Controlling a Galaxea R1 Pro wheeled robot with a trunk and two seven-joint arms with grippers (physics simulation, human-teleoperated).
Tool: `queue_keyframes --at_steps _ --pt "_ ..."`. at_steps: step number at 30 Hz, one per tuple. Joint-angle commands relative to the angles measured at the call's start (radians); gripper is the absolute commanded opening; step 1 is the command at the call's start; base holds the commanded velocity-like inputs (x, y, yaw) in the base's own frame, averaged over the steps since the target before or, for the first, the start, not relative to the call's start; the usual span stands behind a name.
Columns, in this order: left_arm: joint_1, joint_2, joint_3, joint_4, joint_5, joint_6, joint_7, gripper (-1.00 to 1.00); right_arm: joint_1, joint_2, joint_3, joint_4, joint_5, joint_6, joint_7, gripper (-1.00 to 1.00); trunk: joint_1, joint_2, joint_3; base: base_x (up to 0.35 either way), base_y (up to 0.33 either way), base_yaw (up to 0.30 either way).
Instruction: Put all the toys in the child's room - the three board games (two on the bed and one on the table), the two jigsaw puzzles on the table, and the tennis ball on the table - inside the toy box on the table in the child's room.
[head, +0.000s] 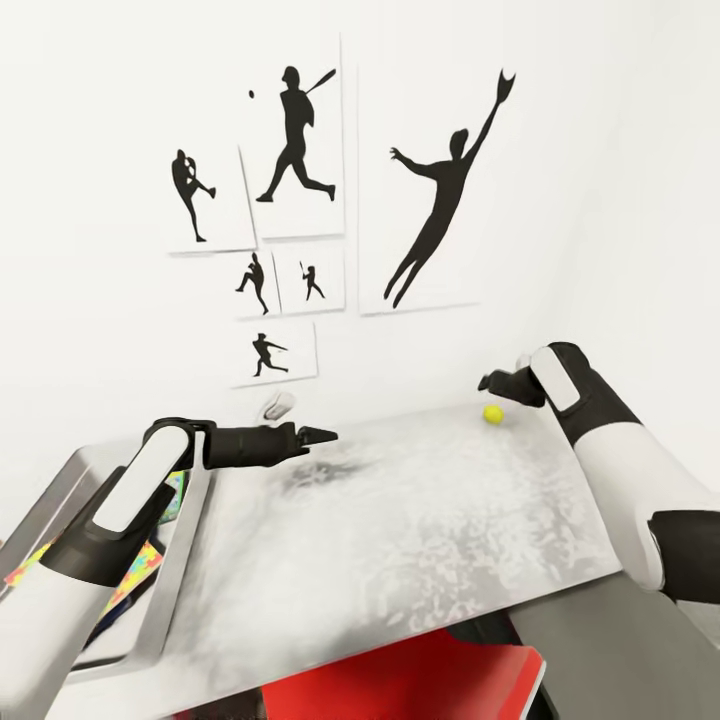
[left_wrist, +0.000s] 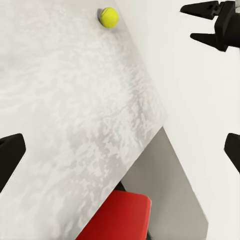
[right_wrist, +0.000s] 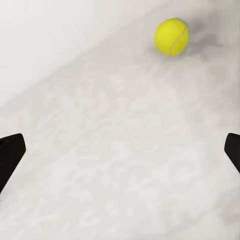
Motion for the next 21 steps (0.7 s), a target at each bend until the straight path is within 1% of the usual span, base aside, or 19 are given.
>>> queue_keyframes --at_steps 1,5,21 --pt "-0.001 -0.003 -0.002 -0.001 0.010 0.001 0.015 1.00 -0.012 -0.001 0.006 0.009 -0.010 0.001 -0.009 1.00 0.001 -0.002 -0.004 0.000 0.000 0.000" --pt "-0.002 -0.008 -0.002 -0.001 0.009 0.001 0.022 1.00 -0.035 0.001 0.006 0.039 -0.009 0.001 -0.009 1.00 0.001 -0.002 -0.010 0.000 0.000 0.000" --pt "-0.002 0.002 0.001 -0.001 0.020 0.001 0.024 1.00 -0.050 -0.001 0.005 0.050 -0.007 0.001 -0.009 1.00 0.001 -0.002 -0.037 0.000 0.000 0.000"
